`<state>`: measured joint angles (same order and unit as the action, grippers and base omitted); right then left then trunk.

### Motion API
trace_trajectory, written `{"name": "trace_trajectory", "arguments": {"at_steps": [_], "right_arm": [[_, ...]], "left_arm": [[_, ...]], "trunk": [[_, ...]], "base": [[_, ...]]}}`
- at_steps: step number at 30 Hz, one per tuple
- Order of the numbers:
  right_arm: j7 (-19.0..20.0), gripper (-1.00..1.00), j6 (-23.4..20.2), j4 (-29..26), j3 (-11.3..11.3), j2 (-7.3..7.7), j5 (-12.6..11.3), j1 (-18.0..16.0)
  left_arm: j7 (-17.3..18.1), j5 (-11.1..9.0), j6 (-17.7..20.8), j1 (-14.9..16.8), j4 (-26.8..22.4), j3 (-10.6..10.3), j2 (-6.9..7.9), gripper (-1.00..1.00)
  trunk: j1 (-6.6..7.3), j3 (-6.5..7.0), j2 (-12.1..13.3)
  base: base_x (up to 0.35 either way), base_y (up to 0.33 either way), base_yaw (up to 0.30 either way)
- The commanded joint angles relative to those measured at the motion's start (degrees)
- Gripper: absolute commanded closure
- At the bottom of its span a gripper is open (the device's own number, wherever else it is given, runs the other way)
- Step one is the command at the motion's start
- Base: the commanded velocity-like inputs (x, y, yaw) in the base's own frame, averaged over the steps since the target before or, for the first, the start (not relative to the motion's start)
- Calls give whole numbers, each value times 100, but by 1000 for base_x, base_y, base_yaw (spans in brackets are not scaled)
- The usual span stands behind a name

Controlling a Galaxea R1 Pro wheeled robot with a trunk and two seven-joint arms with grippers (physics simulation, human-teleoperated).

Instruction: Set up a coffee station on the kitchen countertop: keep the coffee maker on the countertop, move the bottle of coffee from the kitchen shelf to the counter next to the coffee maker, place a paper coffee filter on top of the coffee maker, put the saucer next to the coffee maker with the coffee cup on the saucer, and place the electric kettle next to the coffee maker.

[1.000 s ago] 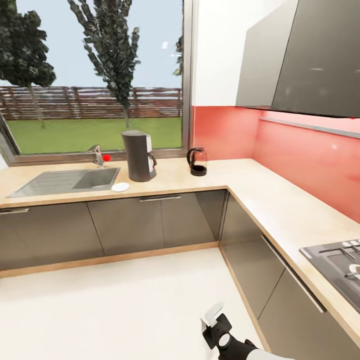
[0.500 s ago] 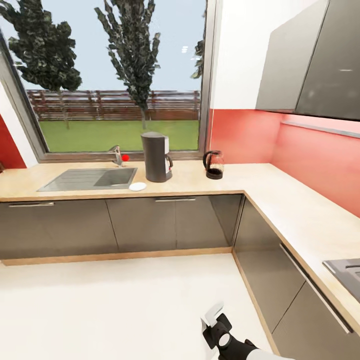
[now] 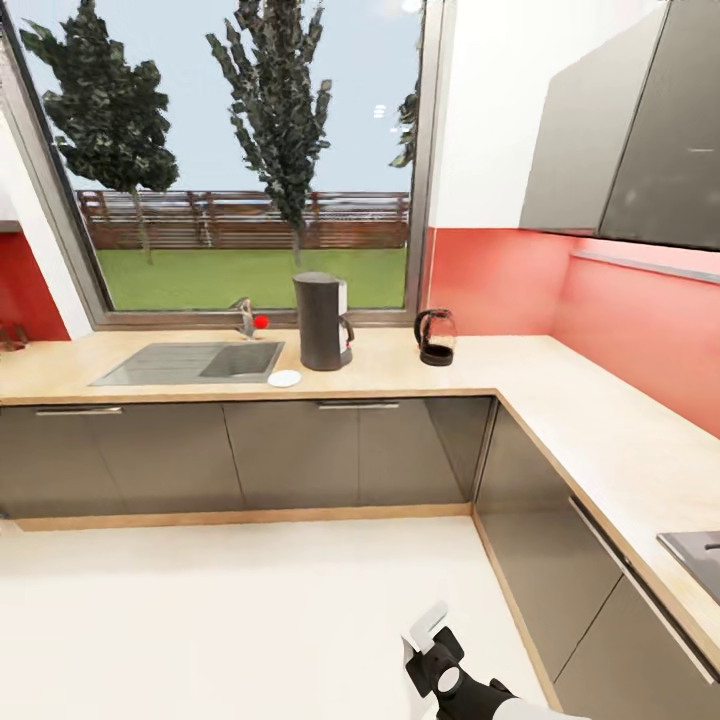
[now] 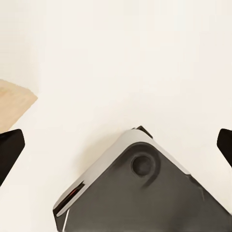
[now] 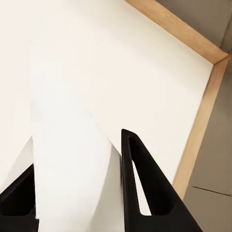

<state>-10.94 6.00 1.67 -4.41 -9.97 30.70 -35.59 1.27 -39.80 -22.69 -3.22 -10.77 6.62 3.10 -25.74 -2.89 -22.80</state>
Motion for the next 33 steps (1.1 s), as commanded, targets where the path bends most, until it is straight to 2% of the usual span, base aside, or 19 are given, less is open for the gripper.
{"name": "trace_trajectory", "arguments": {"at_steps": [1,12,17,20,31,32,33], "right_arm": [[-30,100,24,18,-43,-3,-20,-9],[-31,100,17,18,-45,-3,-14,-9],[-23,100,-74,24,-48,-3,-19,-9],[-13,100,-288,26,-45,-3,-20,-9],[78,100,-294,27,-27,-3,-40,-9],[94,100,-282,27,-26,-3,-62,-9],[130,100,-241,27,-25,-3,-194,-9]], "left_arm": [[13,-1,2,-3,-13,33,-3,-100],[13,-1,2,-3,-11,33,6,-100],[13,-1,13,-3,-5,33,6,-100],[13,-1,26,-3,-4,33,6,-100],[13,7,30,-3,-4,25,0,-100],[13,7,29,-3,-4,25,-1,-100],[13,11,29,-3,-4,24,-1,-100]], "trunk": [[-4,-2,-11],[-4,93,-11],[-4,100,-11],[-4,101,-11],[-4,101,-11],[-4,101,-11],[-4,101,-11]], "base": [[0,0,65],[0,0,90],[0,0,53],[0,0,8],[0,0,1],[0,0,0],[0,0,0]]}}
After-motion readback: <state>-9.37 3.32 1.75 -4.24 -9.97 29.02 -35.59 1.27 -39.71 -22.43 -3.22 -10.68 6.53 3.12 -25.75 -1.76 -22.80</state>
